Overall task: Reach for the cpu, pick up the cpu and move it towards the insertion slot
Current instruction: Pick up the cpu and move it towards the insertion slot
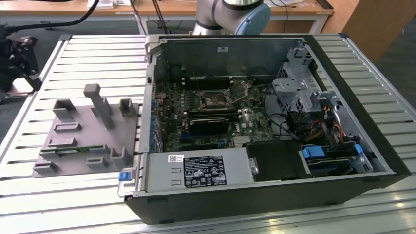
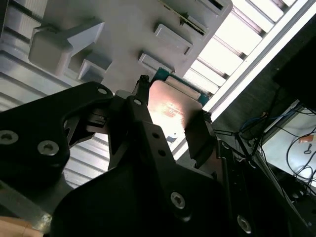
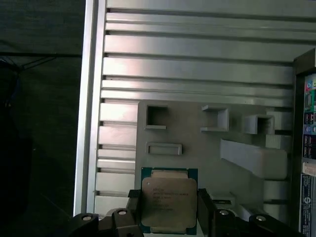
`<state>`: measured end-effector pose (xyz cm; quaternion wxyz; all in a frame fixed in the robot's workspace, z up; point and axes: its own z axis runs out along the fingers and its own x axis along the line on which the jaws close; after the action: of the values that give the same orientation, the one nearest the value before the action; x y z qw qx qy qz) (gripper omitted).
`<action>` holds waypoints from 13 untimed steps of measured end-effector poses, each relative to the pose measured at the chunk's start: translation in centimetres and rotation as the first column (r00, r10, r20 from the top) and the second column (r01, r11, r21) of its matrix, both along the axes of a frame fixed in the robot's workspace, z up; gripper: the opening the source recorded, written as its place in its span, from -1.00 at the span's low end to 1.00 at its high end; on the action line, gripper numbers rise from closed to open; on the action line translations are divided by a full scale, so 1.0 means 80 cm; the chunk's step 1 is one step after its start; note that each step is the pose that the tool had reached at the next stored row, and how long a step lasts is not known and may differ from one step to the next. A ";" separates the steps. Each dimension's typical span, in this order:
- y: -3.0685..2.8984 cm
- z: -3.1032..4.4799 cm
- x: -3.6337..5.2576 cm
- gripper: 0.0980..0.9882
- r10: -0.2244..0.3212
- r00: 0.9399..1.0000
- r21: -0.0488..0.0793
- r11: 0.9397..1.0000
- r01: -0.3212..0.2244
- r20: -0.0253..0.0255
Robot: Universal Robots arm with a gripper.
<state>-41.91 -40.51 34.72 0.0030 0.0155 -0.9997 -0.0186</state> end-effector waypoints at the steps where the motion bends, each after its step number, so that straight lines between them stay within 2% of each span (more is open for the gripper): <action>1: 0.0001 0.0034 0.000 0.00 0.000 1.000 0.000 1.000 0.000 0.000; 13: 0.0026 0.0508 0.000 0.00 0.000 1.000 -0.004 1.000 0.000 0.000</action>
<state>-41.91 -40.30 38.79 0.0031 0.0155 -0.9997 -0.0164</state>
